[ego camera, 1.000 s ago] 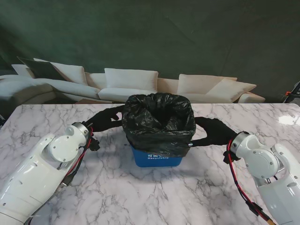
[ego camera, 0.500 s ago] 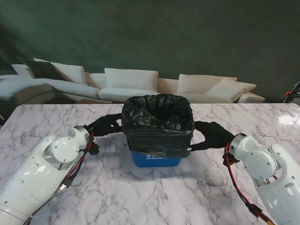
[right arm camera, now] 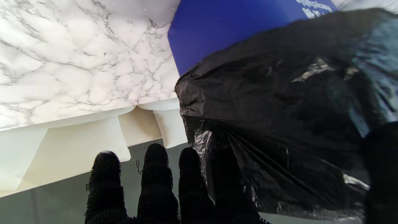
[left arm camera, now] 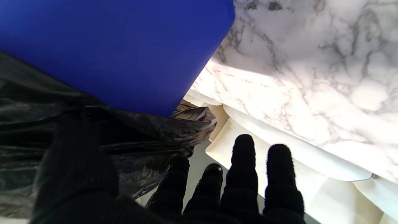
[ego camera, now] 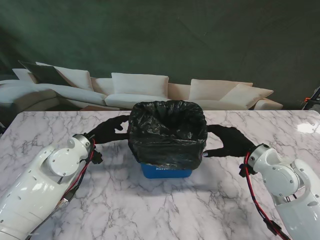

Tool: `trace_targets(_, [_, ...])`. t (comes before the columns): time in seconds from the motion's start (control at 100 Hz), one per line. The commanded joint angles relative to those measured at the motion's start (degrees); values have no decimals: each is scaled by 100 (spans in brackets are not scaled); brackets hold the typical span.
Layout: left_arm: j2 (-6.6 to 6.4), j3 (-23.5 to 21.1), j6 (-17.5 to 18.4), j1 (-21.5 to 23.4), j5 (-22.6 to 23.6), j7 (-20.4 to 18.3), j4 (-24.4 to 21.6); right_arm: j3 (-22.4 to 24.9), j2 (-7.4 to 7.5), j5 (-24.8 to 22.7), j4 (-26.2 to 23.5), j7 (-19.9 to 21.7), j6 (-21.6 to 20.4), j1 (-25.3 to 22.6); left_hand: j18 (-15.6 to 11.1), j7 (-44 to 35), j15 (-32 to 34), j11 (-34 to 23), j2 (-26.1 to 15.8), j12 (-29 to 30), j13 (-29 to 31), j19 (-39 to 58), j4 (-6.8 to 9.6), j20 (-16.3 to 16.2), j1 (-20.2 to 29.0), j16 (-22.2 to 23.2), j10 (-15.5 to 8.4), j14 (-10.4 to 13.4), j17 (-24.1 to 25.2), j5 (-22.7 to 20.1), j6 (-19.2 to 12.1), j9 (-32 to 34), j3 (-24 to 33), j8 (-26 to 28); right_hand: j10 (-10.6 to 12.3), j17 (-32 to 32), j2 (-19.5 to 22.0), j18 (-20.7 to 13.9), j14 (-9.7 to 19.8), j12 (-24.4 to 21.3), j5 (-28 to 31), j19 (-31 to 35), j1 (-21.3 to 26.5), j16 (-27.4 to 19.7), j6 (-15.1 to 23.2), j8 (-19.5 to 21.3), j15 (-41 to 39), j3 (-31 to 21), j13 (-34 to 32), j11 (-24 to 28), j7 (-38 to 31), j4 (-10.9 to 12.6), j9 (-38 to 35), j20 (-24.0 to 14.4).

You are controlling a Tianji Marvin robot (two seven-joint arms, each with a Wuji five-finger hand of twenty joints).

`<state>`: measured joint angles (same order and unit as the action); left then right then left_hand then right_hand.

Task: Fit the garbage bag over the bin

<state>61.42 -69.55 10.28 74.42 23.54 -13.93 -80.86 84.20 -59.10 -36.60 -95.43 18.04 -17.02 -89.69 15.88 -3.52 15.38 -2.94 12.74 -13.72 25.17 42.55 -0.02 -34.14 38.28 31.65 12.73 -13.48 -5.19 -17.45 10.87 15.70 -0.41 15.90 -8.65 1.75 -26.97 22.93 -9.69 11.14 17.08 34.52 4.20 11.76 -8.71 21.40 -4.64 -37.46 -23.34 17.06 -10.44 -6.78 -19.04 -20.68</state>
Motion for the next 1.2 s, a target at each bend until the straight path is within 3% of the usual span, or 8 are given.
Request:
trace_targets(0.0, [14, -26, 20, -47, 40, -42, -99, 50, -11, -34, -67, -35, 46, -88, -95, 227, 4, 268, 195, 189, -145, -22, -179, -108, -300, 40, 126, -25, 10, 326, 42, -356, -123, -141, -71, -19, -43, 172, -29, -22, -131, -8, -358, 54, -46, -124, 66, -154, 9, -1, 145, -170, 186, -78])
trace_targets(0.35, [0, -244, 73, 34, 32, -68, -257, 389, -89, 47, -255, -394, 35, -389, -306, 509, 158, 439, 742, 674, 46, 231, -248, -36, -238, 50, 582, -288, -367, 946, 5, -692, -163, -441, -203, -8, 22, 273, -306, -175, -174, -41, -460, -56, -70, -183, 175, -201, 56, -325, 248, -196, 170, 4])
trace_targets(0.45, [1, -289, 65, 72, -33, -91, -277, 486, -102, 48, -324, -456, 2, -466, -274, 570, 201, 437, 1063, 981, 105, 340, -343, 97, -279, 12, 587, -340, -430, 988, -120, -783, -129, -1108, -223, -4, 44, 308, -427, -211, -220, -84, -466, -133, -52, -189, 237, -193, 96, -410, 262, -194, 183, 54])
trace_targets(0.66, [-14, -407, 160, 165, 56, -69, -307, 617, -129, 34, -440, -581, -15, -585, -249, 501, 313, 358, 1063, 815, 255, 527, -355, 57, -288, 74, 527, -364, -575, 970, -189, -529, -123, -1163, -225, 67, 62, 363, -526, -230, -232, -96, -434, -236, -18, -178, 261, -168, 75, -461, 242, -185, 157, 112])
trace_targets(0.89, [-1, -601, 278, 422, 219, 143, -412, 706, -148, -62, -499, -704, -25, -673, -298, -386, 727, -543, 547, -825, 263, 777, -130, 120, -103, 560, 129, -198, -665, 354, 150, 120, -77, 718, -207, 56, 107, 311, -497, -224, -216, -89, -309, -287, -10, -170, 239, -108, 70, -460, 210, -158, 120, 152])
trace_targets(0.98, [31, -616, 381, 453, 289, 352, -397, 733, -153, -104, -526, -734, -10, -696, -244, -774, 1378, -1522, 452, -2004, 102, 1024, -79, -67, -88, 1485, 37, 30, -602, 228, 46, 18, -48, 1340, -198, 44, 139, 278, -475, -217, -208, -84, -276, -297, -9, -168, 233, -64, 70, -451, 199, -148, 113, 159])
trace_targets(1.09, [56, -626, 473, 473, 349, 514, -416, 761, -154, -168, -586, -746, 19, -730, -22, -1800, 2722, -3331, 382, -4288, 44, 1455, -85, -549, -140, 3543, -351, 427, -554, 526, -72, -179, -53, 2741, -191, 25, 171, 248, -450, -209, -194, -82, -234, -305, -12, -168, 227, -7, 67, -441, 186, -136, 109, 164])
trace_targets(1.19, [56, -655, 483, 500, 332, 508, -473, 787, -150, -239, -663, -727, 68, -763, 127, -3137, 3363, -4044, 233, -5043, 20, 1727, -141, -840, -334, 4301, -549, 540, -501, 1083, -97, -259, -95, 4165, -184, 9, 203, 239, -443, -205, -193, -86, -197, -311, -10, -173, 229, 40, 76, -435, 183, -126, 106, 168])
